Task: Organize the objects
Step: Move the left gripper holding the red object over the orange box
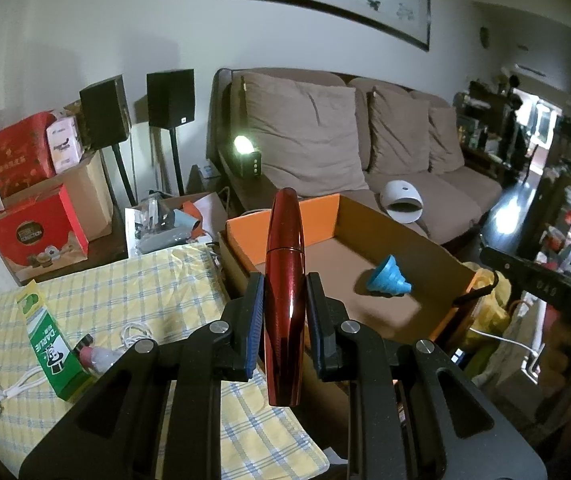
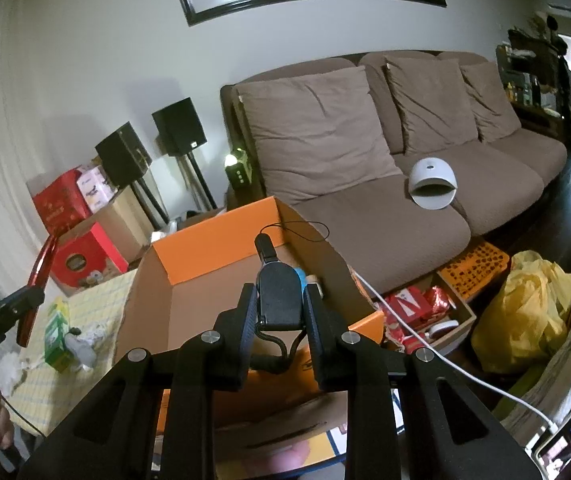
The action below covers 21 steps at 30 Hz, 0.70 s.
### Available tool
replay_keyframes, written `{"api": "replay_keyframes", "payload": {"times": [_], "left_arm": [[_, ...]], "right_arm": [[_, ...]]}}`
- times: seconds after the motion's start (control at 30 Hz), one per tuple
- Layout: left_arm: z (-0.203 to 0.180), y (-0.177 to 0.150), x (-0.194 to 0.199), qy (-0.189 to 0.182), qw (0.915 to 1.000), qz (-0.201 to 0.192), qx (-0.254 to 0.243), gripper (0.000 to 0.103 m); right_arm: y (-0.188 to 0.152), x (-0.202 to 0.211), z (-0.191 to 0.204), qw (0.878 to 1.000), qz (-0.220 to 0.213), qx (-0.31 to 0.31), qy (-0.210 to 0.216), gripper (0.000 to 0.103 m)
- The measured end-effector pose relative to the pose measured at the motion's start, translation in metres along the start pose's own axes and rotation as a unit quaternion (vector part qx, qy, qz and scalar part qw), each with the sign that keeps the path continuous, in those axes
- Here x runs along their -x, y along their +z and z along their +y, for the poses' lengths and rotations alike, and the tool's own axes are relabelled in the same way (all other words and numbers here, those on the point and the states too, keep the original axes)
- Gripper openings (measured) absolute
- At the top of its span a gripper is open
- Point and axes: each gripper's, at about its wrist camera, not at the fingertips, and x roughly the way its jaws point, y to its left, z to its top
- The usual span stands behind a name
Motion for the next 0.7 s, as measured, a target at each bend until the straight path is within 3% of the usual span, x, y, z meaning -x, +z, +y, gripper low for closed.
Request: {"api": "replay_keyframes", "payload": {"times": [0.7], "left_arm": [[-0.021,0.004,-0.009,-0.016,0.9998,0.005,-0.011,0.019]], "right_arm": [[-0.003,-0.004,0.005,1.000,0.004,0.006,0.004,0.023]]}}
